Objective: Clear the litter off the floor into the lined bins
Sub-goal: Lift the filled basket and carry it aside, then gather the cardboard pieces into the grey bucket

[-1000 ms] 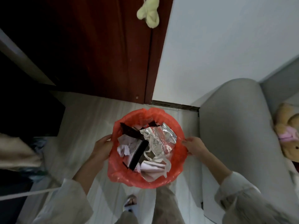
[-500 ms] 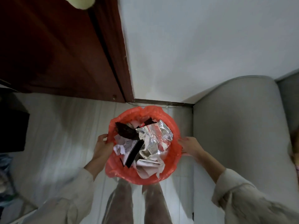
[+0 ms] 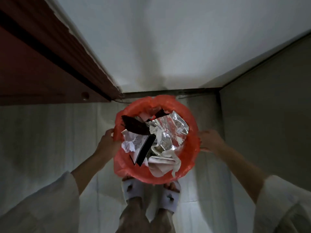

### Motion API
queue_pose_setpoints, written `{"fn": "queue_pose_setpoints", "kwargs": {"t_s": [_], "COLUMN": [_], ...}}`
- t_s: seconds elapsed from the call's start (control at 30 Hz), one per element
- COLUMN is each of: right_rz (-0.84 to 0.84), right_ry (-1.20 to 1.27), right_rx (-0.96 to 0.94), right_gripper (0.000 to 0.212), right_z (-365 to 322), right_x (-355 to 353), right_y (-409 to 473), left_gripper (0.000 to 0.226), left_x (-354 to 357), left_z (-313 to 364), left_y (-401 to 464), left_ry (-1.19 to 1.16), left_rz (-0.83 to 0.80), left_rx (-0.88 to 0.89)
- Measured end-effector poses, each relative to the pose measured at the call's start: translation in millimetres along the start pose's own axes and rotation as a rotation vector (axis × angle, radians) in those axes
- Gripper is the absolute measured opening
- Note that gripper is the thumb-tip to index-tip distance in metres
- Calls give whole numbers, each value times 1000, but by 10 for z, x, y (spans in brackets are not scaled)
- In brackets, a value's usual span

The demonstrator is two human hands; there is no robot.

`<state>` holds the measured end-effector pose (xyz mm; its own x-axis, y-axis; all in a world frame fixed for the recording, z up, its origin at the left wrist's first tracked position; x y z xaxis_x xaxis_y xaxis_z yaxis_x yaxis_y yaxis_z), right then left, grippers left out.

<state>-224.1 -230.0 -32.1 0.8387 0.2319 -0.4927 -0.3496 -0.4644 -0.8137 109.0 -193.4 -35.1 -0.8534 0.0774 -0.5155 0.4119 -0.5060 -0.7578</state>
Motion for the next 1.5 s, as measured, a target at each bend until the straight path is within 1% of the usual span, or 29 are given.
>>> {"fn": "queue_pose_setpoints", "kwargs": {"t_s": [0.07, 0.2, 0.3, 0.37, 0.43, 0.47, 0.53, 0.6, 0.63, 0.67, 0.73, 0.8, 0.87, 0.97, 1.03, 1.13, 1.17, 1.23, 1.33, 1.4, 1.5], "right_rz": [0, 63, 105, 103, 105, 110, 112, 99, 99, 92, 75, 48, 10, -50, -77, -161, -188, -271, -346, -406, -466], "right_ry": [-12, -19, 2, 22, 45, 66, 92, 102, 95, 73, -12, -59, -97, 8, 72, 125, 178, 221, 185, 79, -118], "right_rx": [0, -31, -39, -31, -33, -36, -34, -66, -85, -110, -181, -234, -248, -172, -167, -192, -181, -168, -181, -232, -357], "right_gripper": [35, 36, 36, 37, 39, 40, 40, 30, 25, 26, 32, 30, 29, 32, 32, 30, 28, 18, 22, 23, 34], "right_z": [-25, -224, -367, -427, -464, -479, -491, -562, -601, -646, -736, -838, -951, -1095, -1231, -1327, -1330, -1293, -1088, -956, -766], "right_x": [86, 123, 126, 141, 151, 150, 146, 138, 137, 134, 135, 57, -55, -214, -302, -365, -379, -365, -350, -278, -64], "right_y": [295, 644, 788, 814, 802, 785, 708, 583, 500, 388, 138, -201, -592, -1203, -1600, -2271, -2469, -2946, -3598, -4107, -4686], "left_gripper": [70, 58, 62, 51, 31, 29, 33, 43, 49, 52, 49, 50, 53, 52, 48, 45, 43, 40, 35, 32, 30], "left_x": [156, 310, 335, 347, 366, 372, 372, 351, 322, 294, 244, 138, -93, -457, -701, -1089, -1201, -1493, -1858, -2080, -2271], "left_z": [77, 311, 504, 595, 637, 655, 691, 734, 751, 760, 805, 874, 874, 782, 733, 540, 468, 265, -76, -372, -884], "left_y": [292, 604, 799, 867, 907, 914, 865, 744, 664, 583, 379, 72, -253, -701, -1035, -1657, -1843, -2288, -2998, -3533, -4165], "left_ry": [-9, -14, -69, -84, -117, -95, -25, 28, 44, 67, 178, 292, 317, 211, 123, -9, -40, -122, -281, -432, -559], "left_rz": [-14, 7, 21, 3, -33, -51, -106, -155, -151, -139, -119, -126, -129, -85, -64, -27, -11, 74, 235, 321, 365], "left_rx": [11, 48, 85, 93, 88, 99, 135, 190, 206, 222, 300, 354, 325, 244, 221, 152, 142, 112, 69, 30, -12]}}
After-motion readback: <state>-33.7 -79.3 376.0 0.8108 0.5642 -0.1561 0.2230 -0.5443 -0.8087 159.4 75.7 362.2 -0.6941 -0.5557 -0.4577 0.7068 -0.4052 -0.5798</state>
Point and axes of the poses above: each hand's wrist, its own y-axis towards the middle knuckle, its own x-axis out of the palm, z = x × y, the point moved 7 cm from there along y, towards the middle knuckle, and after that the axes turned 8 degrees about z, right-handed, at the moved point
